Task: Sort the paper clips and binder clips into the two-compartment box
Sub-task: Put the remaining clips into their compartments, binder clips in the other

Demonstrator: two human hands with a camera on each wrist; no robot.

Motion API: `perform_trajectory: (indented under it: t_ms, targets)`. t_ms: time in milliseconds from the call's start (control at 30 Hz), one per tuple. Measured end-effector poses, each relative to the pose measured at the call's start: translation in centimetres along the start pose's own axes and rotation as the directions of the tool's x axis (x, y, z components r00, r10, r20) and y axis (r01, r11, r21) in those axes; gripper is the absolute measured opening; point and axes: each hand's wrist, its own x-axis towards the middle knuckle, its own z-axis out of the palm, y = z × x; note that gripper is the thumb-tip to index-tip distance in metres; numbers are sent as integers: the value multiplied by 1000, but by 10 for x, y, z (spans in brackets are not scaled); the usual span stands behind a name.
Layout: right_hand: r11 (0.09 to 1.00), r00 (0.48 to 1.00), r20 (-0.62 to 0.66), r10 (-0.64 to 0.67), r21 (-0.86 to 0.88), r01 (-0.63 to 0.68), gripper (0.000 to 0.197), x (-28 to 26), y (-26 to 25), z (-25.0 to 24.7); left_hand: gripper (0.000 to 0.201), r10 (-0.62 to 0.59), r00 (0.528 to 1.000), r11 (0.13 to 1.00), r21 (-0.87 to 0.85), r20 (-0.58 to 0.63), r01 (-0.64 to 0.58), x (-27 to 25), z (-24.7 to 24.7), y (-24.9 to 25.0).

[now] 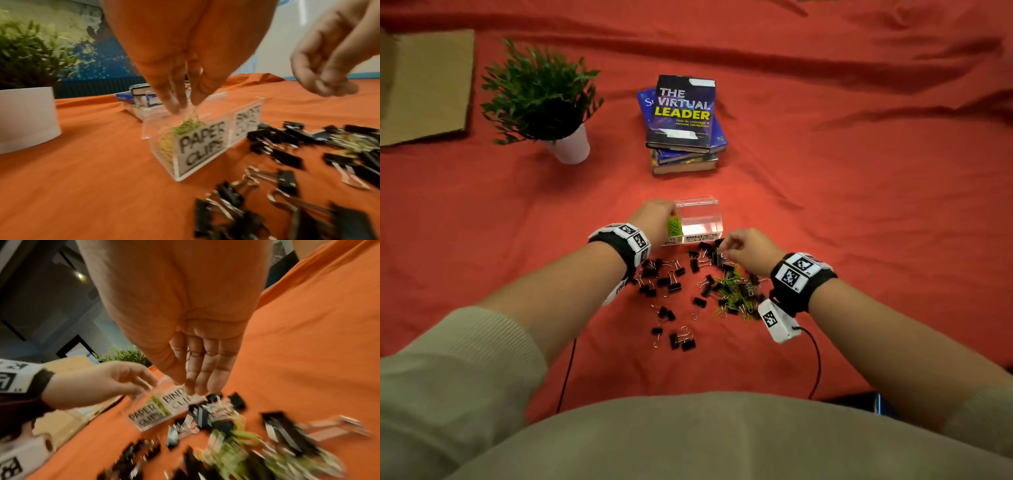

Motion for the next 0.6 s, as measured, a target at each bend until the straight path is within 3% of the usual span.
perform_trajectory:
  t_ms: [67, 133, 200, 267, 367, 467, 600]
  targets:
    - [997, 998, 56, 40, -62, -37, 18, -16, 23, 8, 31, 71, 985, 997, 38, -159, -66, -13, 9, 9]
    - [989, 994, 90, 58, -144, -45, 19, -28, 40, 16, 22, 122, 970, 993, 18, -211, -121, -30, 24, 23]
    - [969, 992, 116, 40, -247, -10, 14, -37, 51, 23, 14, 175, 977, 984, -5, -120, -177, -48, 46, 41]
    - [949, 993, 121, 3, -313, 36, 22, -41, 62, 32, 10, 220, 975, 975, 1, 13, -220, -64, 70, 58]
    - [941, 995, 91, -46, -330, 73, 40, -45, 74, 44, 22, 209, 969, 977, 8, 135, -212, -78, 102, 73]
    - [935, 993, 62, -99, -336, 114, 29, -48, 77, 49, 37, 175, 974, 984, -4, 145, -177, -82, 115, 79]
    - [951, 988, 78, -135, -270, 151, 9, -50, 81, 48, 33, 199, 972, 979, 22, 129, -203, -82, 117, 77]
